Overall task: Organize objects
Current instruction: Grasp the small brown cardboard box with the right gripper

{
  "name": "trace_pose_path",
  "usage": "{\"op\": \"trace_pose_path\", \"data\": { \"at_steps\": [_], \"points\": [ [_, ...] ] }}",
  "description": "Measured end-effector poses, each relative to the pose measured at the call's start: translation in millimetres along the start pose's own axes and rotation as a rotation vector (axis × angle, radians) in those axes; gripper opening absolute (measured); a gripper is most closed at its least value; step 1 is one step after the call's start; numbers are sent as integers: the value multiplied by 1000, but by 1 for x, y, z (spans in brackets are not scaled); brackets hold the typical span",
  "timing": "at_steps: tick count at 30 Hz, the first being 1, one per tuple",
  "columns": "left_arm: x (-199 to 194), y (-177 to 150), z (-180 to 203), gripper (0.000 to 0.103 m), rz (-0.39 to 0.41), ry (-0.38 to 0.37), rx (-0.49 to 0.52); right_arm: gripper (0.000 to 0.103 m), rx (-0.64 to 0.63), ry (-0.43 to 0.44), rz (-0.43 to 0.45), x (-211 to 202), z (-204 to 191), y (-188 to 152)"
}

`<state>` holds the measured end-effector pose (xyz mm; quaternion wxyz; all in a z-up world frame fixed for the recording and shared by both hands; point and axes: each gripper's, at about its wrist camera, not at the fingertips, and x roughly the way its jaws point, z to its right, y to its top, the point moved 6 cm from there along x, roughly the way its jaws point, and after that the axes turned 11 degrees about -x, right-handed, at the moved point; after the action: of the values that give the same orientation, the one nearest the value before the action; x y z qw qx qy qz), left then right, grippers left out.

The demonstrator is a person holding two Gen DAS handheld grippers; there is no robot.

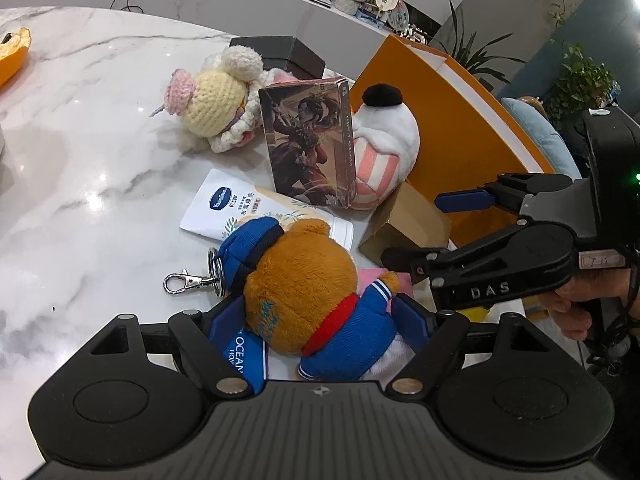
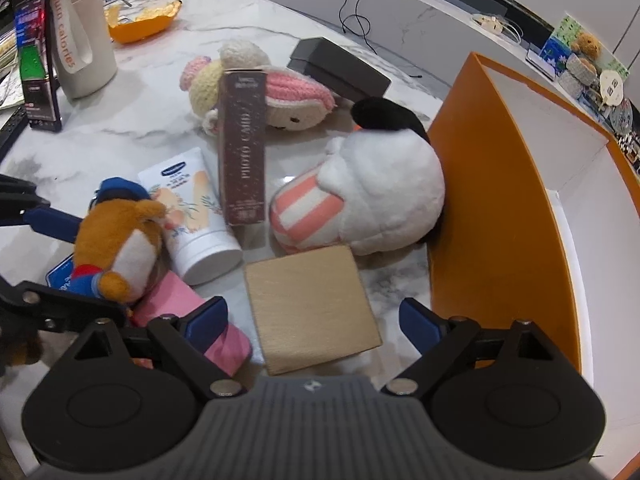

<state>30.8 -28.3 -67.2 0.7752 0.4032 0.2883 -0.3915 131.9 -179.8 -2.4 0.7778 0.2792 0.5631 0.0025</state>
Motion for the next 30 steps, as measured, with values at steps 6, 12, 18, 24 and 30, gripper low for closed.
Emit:
{"op": "trace_pose_path", "data": {
  "at_steps": [6, 12, 18, 24, 30],
  "points": [
    [-2, 7, 0, 84, -31, 0, 21, 67, 39, 26, -17, 1, -2, -3],
    [-21, 24, -13, 83, -68, 60, 99, 66, 187, 62, -25, -11, 9, -7],
    [-20, 25, -21, 82, -115, 169, 217, 66, 139, 55, -46, -3, 0, -10],
    [-13, 13, -9, 84, -110, 197, 317, 66, 126, 45, -43, -2, -2, -9],
    [-8, 14, -5, 86, -50, 208, 299, 66, 155, 54, -42, 3, -2, -8]
  ]
}}
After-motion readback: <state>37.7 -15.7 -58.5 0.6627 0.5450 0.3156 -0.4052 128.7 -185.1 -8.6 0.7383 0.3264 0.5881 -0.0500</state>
